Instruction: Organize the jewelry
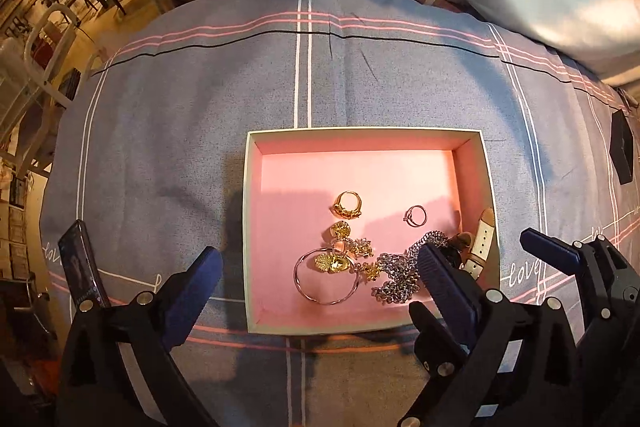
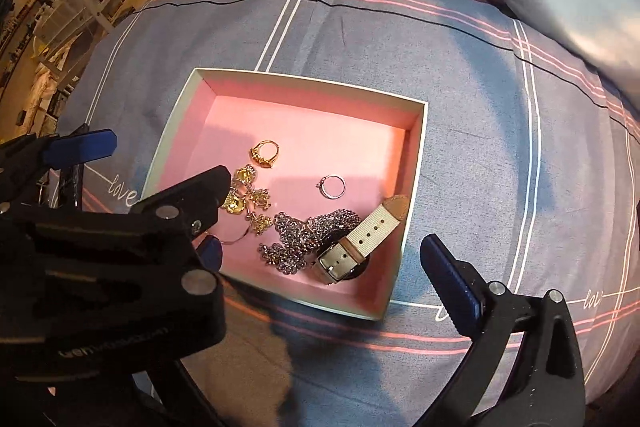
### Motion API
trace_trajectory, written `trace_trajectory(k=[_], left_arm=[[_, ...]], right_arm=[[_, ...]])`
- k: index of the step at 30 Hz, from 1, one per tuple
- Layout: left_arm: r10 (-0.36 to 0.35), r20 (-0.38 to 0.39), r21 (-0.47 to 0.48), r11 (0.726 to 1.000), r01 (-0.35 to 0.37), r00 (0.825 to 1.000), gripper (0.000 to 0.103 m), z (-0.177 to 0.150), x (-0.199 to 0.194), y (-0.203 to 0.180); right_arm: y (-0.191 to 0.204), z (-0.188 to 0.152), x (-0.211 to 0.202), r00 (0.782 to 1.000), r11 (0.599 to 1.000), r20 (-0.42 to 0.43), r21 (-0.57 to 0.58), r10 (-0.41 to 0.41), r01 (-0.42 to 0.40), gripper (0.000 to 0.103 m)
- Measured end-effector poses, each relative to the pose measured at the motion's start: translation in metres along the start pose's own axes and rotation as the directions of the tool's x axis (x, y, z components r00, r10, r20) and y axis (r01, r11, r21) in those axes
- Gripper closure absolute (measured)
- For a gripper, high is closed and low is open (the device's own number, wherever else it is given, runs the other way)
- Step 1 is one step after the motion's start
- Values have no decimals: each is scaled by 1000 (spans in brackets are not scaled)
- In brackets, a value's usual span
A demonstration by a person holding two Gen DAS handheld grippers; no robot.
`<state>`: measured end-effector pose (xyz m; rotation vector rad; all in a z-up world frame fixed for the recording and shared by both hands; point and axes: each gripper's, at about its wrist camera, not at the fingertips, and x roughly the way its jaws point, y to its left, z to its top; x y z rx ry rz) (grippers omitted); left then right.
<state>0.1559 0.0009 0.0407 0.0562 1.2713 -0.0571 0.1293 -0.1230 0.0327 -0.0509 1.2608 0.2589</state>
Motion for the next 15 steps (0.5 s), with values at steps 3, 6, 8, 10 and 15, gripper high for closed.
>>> trace_trajectory(k=[3,6,8,10,15], left_arm=[[7,12,1,1000,-7,1000,6,2,-3,0],[11,16,-3,1000,-11,1000,6,4,-4,2],[14,17,-4,1000,-14,1000,6,5,-4,3],[11,15,-7,1000,-11,1000,6,5,-4,4],[12,14,0,1000,-12,1000,6,3,-4,4]], right_arm=[[-1,1,-1,1000,1000,9,15,10,-10,5],[-1,1,-2,1000,1000,10,13,9,-9,5],[0,2,-2,1000,1000,12,11,11,-11,5],[1,3,-2,1000,1000,10,14,9,-9,5],[-2,2,-5,1000,1000,12,22,0,0,5]])
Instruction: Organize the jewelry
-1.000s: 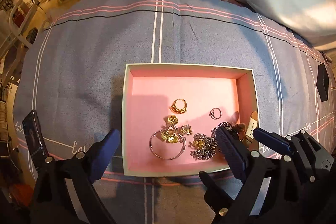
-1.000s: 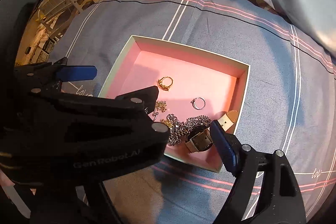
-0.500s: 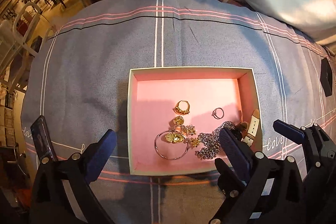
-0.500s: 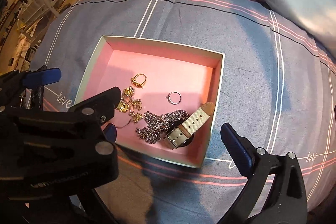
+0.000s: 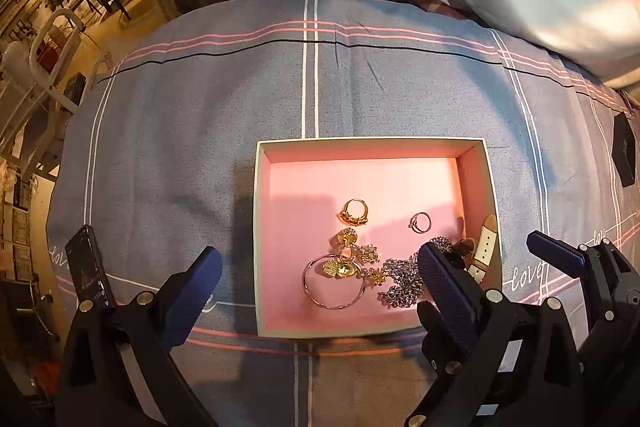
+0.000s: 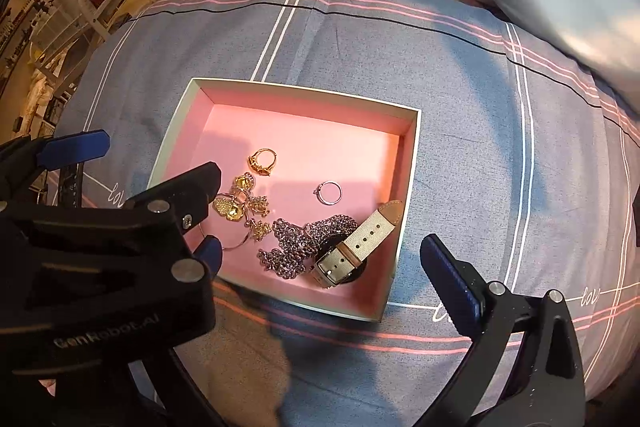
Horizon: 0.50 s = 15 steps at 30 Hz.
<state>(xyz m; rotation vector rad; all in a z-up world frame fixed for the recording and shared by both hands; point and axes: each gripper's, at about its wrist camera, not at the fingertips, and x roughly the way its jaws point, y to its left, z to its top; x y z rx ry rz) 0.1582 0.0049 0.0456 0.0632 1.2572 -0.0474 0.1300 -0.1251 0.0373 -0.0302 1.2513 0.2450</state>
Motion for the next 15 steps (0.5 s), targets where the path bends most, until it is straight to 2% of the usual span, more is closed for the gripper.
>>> trace_trajectory(k=[12,15], left_arm=[[-27,7,-6,1000,27,1000,6,-4,-2,2],[-12,25,9,1000,12,1000,6,-4,-5,1]], right_arm=[[-2,-2,-7,1000,1000,3,3,-10,10,5],[-1,-4,-7,1000,1000,-3,1,-3,3,5]])
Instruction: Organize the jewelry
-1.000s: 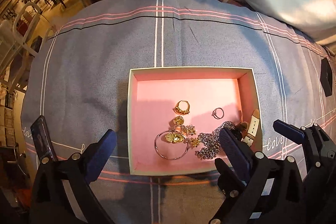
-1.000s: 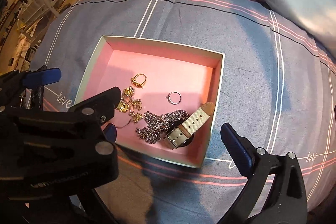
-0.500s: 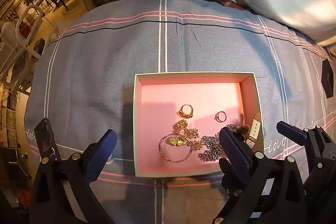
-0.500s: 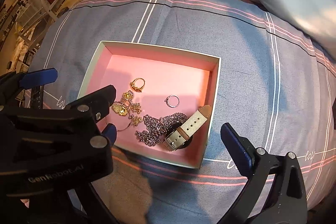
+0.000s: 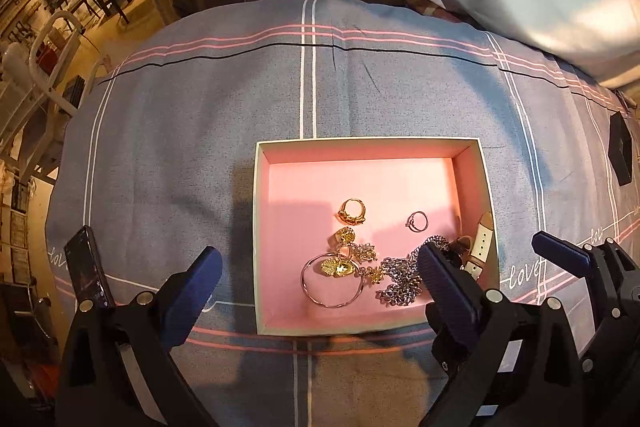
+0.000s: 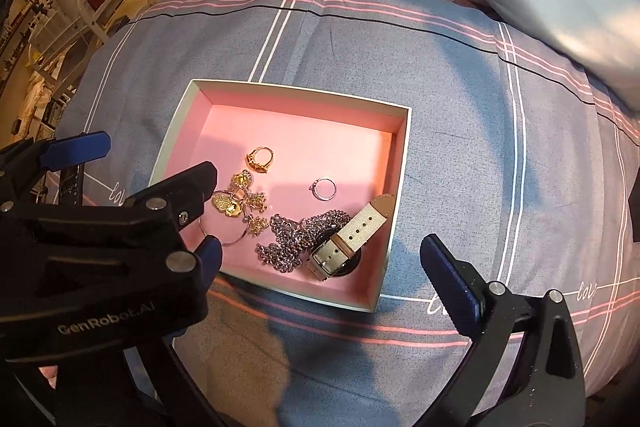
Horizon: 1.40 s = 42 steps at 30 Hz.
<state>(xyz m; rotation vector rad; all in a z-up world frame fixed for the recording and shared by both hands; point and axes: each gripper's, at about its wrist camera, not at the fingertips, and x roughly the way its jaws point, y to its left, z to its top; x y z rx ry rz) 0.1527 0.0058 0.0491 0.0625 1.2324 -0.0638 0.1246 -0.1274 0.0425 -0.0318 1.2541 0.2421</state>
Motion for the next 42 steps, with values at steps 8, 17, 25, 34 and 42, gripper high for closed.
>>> trace_trajectory(k=[8,17,25,34,42], left_arm=[[11,13,-1,1000,-11,1000,6,-1,-6,-2],[12,0,14,1000,-12,1000,6,-7,-7,-2],[6,-4,19,1000,-5,1000,6,-11,-8,-3],[7,-13,15,1000,-7,1000,6,-16,-6,-2],[-6,-17,24,1000,6,1000,6,-17,-5,-4]], right_arm=[[3,-3,-2,1000,1000,1,-2,11,-11,5],[4,-5,-7,1000,1000,9,-5,12,-12,5],[5,-9,-8,1000,1000,8,-4,14,-14,5],[7,-12,-10,1000,1000,12,-8,20,-20,5],[7,-15,-12,1000,1000,12,-10,18,-18,5]])
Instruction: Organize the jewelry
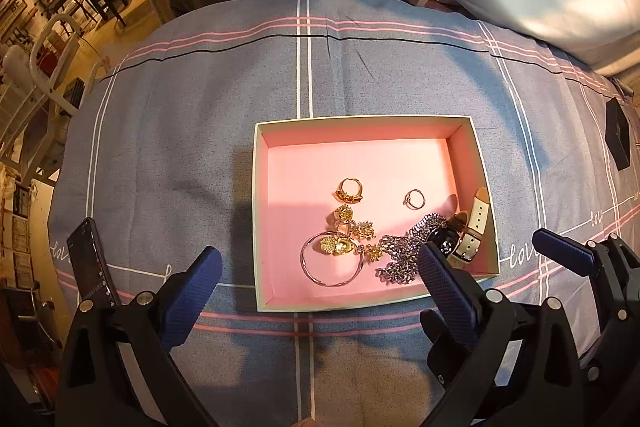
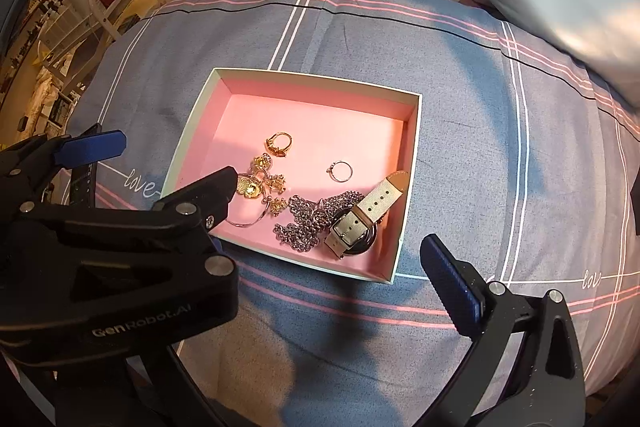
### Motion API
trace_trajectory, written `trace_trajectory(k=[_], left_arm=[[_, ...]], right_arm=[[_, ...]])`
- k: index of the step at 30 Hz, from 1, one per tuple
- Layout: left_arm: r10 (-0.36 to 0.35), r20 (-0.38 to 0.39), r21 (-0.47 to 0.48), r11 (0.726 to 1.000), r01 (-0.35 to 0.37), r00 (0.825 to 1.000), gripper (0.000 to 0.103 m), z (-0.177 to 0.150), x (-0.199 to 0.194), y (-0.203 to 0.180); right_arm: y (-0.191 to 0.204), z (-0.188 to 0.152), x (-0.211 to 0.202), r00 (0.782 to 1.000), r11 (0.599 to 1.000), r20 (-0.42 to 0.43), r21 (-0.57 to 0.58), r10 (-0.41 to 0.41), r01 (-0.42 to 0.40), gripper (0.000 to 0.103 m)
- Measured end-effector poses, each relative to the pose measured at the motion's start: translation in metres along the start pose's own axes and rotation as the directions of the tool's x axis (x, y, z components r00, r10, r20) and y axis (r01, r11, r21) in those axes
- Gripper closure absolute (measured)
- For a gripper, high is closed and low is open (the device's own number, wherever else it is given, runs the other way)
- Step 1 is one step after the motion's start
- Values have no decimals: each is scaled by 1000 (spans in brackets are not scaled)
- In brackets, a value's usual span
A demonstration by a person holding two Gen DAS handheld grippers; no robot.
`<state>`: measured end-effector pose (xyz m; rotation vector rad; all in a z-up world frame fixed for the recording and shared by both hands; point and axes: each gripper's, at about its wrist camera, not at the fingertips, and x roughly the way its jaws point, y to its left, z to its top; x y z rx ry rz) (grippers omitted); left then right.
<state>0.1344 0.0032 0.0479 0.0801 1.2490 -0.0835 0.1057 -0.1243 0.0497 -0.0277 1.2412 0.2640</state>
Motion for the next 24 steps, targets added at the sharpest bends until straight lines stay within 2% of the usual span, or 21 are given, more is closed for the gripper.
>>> trace_trajectory(k=[4,11,16,20,24], left_arm=[[27,-40,11,1000,-27,999,6,-2,6,-4],[-10,-41,7,1000,11,999,6,-3,6,-6],[48,10,-29,998,-48,999,6,-5,-2,-6],[22,-17,-18,1000,-22,1000,6,-2,1,-7],[34,-16,-23,999,-34,999,6,-3,1,-5]], right_arm=[[-1,-1,0,1000,1000,-2,0,2,-2,5],[-3,-4,0,1000,1000,-6,6,0,0,5],[-2,-4,0,1000,1000,-7,1,4,-4,5],[-1,-4,1,1000,1000,-9,-1,5,-5,5],[-2,-4,1,1000,1000,-8,0,4,-4,5]])
